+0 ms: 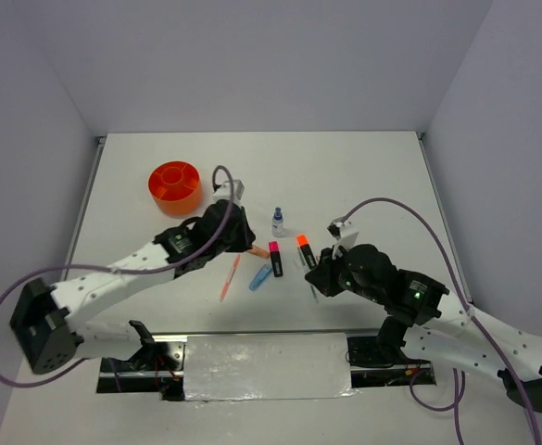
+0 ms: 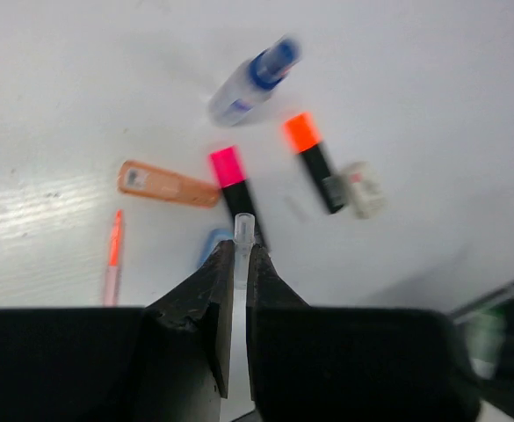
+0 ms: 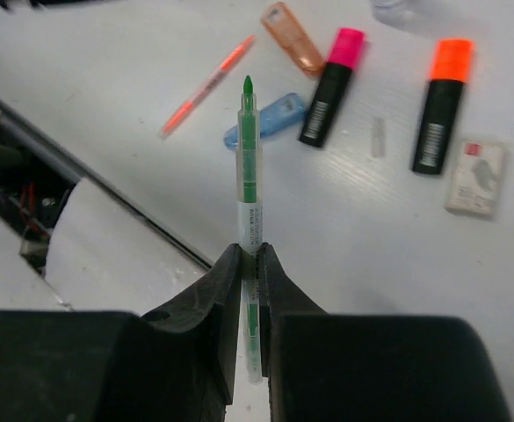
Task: Sort the stationery into containers
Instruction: Close the pen cap on the pen.
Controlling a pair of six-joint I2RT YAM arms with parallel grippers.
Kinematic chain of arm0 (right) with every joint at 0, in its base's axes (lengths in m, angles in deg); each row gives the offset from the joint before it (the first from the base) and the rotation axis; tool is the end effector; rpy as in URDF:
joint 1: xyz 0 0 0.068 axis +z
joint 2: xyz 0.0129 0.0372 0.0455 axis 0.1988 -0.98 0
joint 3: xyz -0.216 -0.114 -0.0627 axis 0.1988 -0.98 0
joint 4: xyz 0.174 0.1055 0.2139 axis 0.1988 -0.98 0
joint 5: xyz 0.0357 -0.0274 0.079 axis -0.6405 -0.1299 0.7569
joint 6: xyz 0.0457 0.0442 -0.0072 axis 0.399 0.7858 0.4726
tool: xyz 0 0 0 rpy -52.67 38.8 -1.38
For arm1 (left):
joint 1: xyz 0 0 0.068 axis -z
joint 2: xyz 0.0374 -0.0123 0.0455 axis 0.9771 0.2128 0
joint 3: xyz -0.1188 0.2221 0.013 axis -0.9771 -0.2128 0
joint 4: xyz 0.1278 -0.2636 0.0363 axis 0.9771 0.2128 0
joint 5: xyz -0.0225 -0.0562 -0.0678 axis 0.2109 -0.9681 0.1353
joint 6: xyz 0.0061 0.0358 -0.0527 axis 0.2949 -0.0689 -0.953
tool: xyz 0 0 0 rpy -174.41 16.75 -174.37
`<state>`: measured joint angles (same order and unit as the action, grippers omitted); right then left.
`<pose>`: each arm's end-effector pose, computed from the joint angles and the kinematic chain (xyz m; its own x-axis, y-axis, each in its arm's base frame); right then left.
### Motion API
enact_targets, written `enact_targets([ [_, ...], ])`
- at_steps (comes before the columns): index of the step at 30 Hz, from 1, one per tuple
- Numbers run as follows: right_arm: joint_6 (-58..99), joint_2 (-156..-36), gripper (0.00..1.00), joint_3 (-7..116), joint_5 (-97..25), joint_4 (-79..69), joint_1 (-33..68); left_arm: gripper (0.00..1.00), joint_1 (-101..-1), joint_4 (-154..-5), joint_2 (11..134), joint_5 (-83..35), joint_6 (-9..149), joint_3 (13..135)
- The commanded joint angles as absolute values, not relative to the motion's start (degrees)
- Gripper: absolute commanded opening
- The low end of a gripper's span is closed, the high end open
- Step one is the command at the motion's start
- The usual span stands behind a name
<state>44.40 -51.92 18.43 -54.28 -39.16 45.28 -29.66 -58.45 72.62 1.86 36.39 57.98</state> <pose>0.1218 0.1690 0.2673 -0.6233 -0.0399 -0.7810 -0.4874 0.8008 0.3481 0.2382 -0.2425 0.2365 -0.6819 -0.2496 -0.6876 0.0939 0.9023 -0.4207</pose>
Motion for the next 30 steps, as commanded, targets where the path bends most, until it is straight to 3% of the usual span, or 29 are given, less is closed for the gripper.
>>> enact_targets([
  [1,42.44,-54.07,0.0,14.65,-45.03,-25.38,45.92,0.0,-29.81,-67.47,62.44,-1.19,37.31,55.51],
  [6,44.19,-55.48,0.0,9.98,-39.04,-9.38,46.27,0.0,-29.81,-73.47,53.27,-5.58,37.31,52.7],
  [13,47.88,-56.45,0.0,5.58,-40.52,7.14,50.13,0.0,-29.81,-79.28,47.02,-11.12,36.34,50.58],
  [30,45.07,-56.72,0.0,8.21,-48.88,10.68,53.48,0.0,-29.81,-87.36,44.12,-16.84,35.99,45.92],
])
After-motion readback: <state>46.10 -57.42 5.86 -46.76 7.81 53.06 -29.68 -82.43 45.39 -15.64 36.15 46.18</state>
